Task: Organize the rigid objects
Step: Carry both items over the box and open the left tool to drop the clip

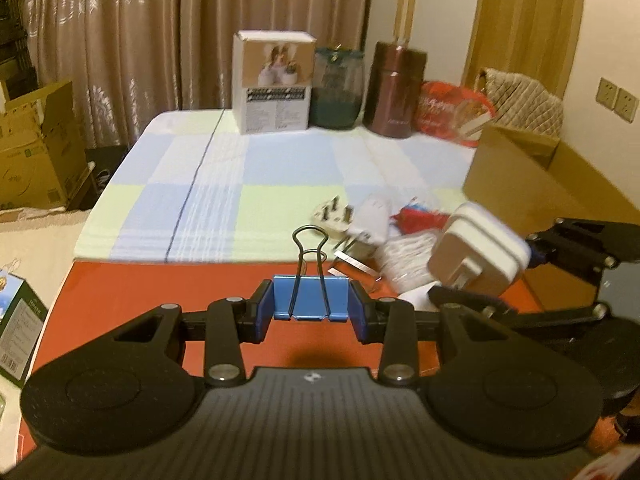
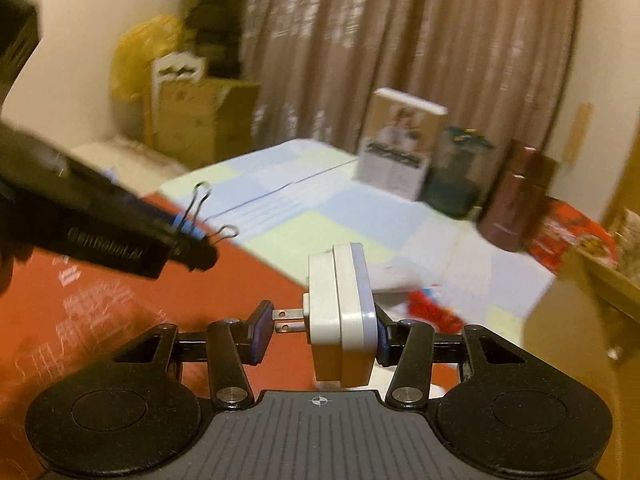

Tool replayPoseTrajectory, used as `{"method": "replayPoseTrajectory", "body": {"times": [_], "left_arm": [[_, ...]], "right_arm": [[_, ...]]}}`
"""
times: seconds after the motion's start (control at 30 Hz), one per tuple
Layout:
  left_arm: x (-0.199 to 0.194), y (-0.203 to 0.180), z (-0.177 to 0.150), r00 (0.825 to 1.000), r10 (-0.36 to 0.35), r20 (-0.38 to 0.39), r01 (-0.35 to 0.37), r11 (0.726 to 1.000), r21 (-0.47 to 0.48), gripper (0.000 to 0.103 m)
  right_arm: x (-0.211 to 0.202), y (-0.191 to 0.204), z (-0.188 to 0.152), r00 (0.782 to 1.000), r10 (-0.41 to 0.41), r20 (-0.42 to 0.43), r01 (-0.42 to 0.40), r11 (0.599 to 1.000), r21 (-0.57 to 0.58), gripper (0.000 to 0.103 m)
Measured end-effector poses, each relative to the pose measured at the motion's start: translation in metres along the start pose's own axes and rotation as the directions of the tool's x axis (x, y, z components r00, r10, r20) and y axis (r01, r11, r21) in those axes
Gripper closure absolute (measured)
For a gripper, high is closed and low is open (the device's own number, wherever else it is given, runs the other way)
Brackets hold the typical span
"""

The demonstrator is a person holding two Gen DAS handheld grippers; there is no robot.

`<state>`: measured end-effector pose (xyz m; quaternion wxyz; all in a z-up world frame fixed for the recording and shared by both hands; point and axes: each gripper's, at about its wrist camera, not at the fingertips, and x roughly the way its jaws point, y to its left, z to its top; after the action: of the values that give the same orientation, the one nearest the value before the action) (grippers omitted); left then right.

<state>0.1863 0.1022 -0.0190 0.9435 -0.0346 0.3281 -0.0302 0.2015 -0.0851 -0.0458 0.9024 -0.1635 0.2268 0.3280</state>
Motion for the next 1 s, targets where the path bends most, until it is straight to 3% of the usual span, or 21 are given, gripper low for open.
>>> {"method": "replayPoseTrajectory", "body": {"times": [0.3,0.57,0.73,1.0], "left_arm": [[-0.027,-0.063,0.026,0.99,-0.113,0.087,0.105,0.99,0.089,0.069],[-0.038,-0.142,0.046,0.961,-0.253,0.11,0.237,0.961,0.139,0.069],[-0.034,-0.201,0.051,0.942,-0.325,0.086,0.303,0.932,0.199,0.069],[-0.018,-0.258,0.045,0.932,-0.361,0.031,0.344,0.907,0.244,0.069]], "right_arm": [[-0.076,-0.055,0.009,0.985,-0.168,0.048,0.161,0.979,0.123,0.057],[-0.145,-0.145,-0.017,0.927,-0.375,0.006,0.36,0.896,0.26,0.057],[-0.169,-0.186,-0.047,0.913,-0.4,-0.08,0.401,0.842,0.362,0.057],[-0.192,-0.215,-0.07,0.912,-0.399,-0.092,0.395,0.801,0.45,0.057]]}}
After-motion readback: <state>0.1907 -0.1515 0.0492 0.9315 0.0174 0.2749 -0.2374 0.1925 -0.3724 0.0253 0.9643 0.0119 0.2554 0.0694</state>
